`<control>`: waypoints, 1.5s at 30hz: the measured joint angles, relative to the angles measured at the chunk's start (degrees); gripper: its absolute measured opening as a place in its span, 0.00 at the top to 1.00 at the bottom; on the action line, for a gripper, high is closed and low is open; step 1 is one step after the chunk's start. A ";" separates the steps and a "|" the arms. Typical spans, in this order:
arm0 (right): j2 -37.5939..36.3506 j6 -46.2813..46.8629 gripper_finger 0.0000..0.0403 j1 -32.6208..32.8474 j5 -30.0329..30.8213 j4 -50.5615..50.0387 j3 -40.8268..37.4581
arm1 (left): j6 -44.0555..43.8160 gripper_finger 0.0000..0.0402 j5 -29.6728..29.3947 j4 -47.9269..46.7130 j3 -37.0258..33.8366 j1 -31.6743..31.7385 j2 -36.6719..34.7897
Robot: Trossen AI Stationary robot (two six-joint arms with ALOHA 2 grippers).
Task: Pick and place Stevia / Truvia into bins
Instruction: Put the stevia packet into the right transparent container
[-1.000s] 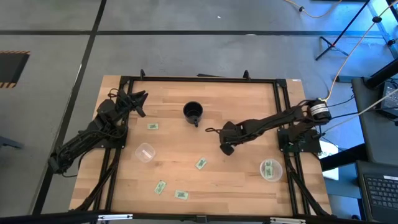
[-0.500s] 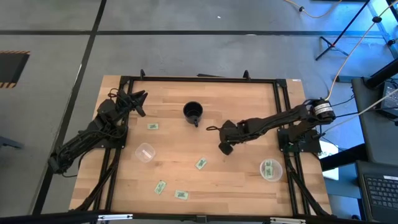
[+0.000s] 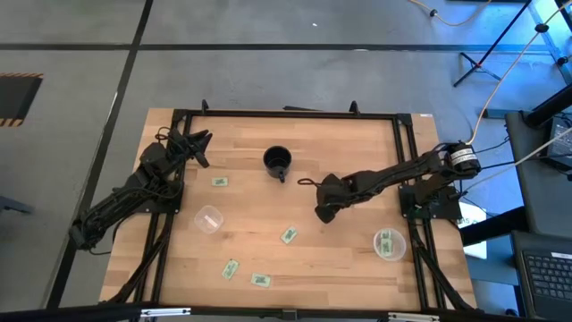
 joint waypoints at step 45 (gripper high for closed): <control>-0.17 1.29 0.88 -0.07 -0.76 11.41 -8.93 | 0.00 0.75 0.00 0.00 0.00 0.00 0.00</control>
